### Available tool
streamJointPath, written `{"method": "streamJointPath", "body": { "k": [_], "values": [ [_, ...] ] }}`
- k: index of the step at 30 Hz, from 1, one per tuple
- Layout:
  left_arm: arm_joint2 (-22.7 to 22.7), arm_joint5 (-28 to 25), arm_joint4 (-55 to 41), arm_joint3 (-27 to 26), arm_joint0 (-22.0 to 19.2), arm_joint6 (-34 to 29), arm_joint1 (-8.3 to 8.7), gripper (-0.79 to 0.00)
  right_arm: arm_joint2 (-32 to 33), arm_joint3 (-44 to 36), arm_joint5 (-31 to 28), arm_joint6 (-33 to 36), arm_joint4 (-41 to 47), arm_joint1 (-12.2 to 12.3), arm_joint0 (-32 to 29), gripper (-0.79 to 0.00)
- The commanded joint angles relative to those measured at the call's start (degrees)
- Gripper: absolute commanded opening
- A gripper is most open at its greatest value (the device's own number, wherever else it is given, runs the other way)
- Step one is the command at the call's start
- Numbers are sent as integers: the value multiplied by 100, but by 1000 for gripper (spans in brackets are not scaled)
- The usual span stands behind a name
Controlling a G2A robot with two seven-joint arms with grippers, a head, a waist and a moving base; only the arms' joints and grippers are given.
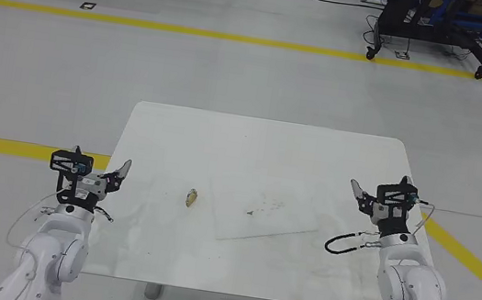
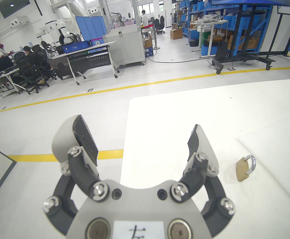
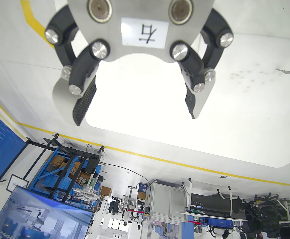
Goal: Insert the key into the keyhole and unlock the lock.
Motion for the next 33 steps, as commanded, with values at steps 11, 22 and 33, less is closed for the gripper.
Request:
{"method": "streamJointPath", "body": {
  "k": [11,22,33],
  "values": [
    [0,0,0,0,0,0,0,0,-242,-174,64,119,-503,-9,54,0],
    [0,0,0,0,0,0,0,0,-634,-260,71,473,-845,-42,257,0],
    [0,0,0,0,0,0,0,0,-785,-213,-170,478,-1096,-38,336,0]
  ]
}}
